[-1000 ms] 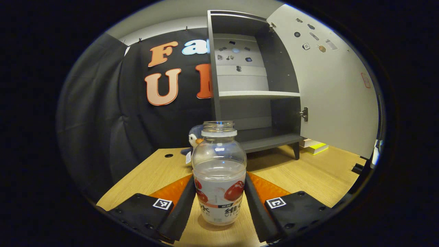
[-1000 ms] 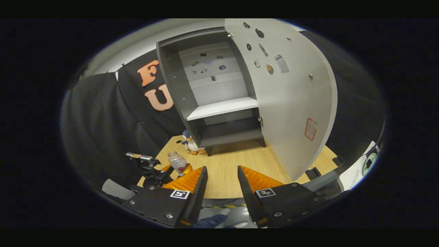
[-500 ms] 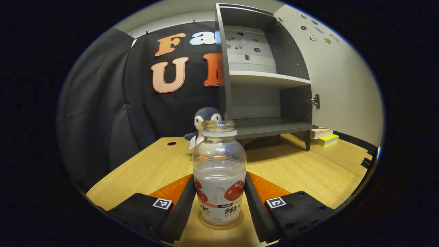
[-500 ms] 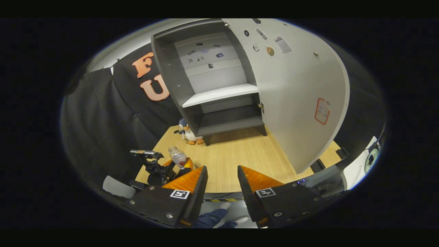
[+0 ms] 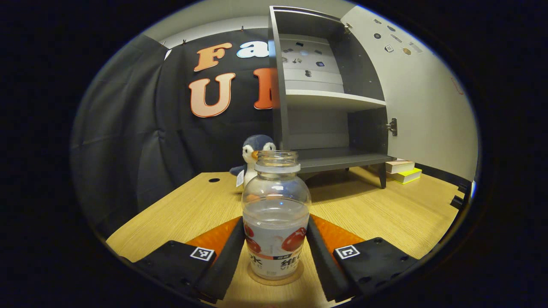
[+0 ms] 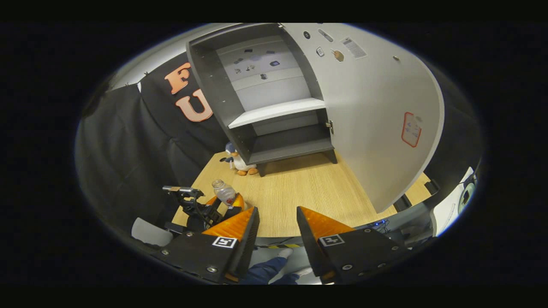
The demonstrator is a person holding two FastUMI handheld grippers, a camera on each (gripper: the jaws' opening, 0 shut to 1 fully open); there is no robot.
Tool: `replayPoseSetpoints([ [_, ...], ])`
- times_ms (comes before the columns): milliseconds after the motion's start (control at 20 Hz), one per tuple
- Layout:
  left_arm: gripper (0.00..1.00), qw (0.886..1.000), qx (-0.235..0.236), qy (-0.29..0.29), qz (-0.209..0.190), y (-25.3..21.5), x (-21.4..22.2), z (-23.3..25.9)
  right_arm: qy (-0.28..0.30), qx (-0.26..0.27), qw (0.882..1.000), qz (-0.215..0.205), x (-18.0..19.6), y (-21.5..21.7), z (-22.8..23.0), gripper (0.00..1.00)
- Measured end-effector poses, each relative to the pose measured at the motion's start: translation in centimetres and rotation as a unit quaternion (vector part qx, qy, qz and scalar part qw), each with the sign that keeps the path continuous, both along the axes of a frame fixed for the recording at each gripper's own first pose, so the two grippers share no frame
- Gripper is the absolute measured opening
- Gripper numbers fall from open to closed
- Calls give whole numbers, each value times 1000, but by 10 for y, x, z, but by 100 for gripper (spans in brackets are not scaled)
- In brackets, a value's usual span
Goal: Open the cabinet door with the right hand, grasp the bottle in the cabinet with the left hand and place it on the coaster, then close the cabinet door with the right hand.
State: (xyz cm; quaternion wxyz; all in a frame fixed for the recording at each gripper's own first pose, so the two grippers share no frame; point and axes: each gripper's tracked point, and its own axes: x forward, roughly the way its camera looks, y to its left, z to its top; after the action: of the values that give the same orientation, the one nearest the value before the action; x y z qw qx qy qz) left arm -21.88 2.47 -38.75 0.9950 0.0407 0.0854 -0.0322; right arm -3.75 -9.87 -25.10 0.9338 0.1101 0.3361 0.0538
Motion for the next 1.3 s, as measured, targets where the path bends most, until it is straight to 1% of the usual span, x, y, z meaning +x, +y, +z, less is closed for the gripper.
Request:
replayPoseSetpoints([
  [50, 88, 1000, 4, -1, 6, 1, -1, 2, 3, 2, 1000, 2, -2, 1, -1, 55],
  [100, 93, 1000, 5, -2, 6, 1, -3, 4, 5, 4, 1000, 2, -5, 1, -2, 55],
  [200, 96, 1000, 8, -8, 8, 3, -2, 9, 6, 7, 1000, 0, -8, -1, -2, 55],
  [500, 96, 999, 21, -27, 11, 1, -10, 32, 1, 12, 1000, 1, -12, -1, 0, 55],
  [900, 96, 998, 19, -59, 7, -3, -21, 85, -29, 19, 999, 1, -19, -5, 22, 55],
  [1050, 96, 997, 21, -69, 0, -11, -27, 110, -52, 14, 999, -2, -21, -12, 40, 55],
  [1100, 94, 998, 19, -65, -3, -14, -29, 115, -62, 12, 998, -4, -22, -16, 48, 55],
  [1200, 96, 997, 18, -68, -16, -25, -31, 136, -83, 10, 996, -9, -24, -23, 64, 55],
  [1300, 95, 996, 16, -82, -26, -33, -35, 162, -107, 10, 994, -15, -26, -30, 81, 55],
])
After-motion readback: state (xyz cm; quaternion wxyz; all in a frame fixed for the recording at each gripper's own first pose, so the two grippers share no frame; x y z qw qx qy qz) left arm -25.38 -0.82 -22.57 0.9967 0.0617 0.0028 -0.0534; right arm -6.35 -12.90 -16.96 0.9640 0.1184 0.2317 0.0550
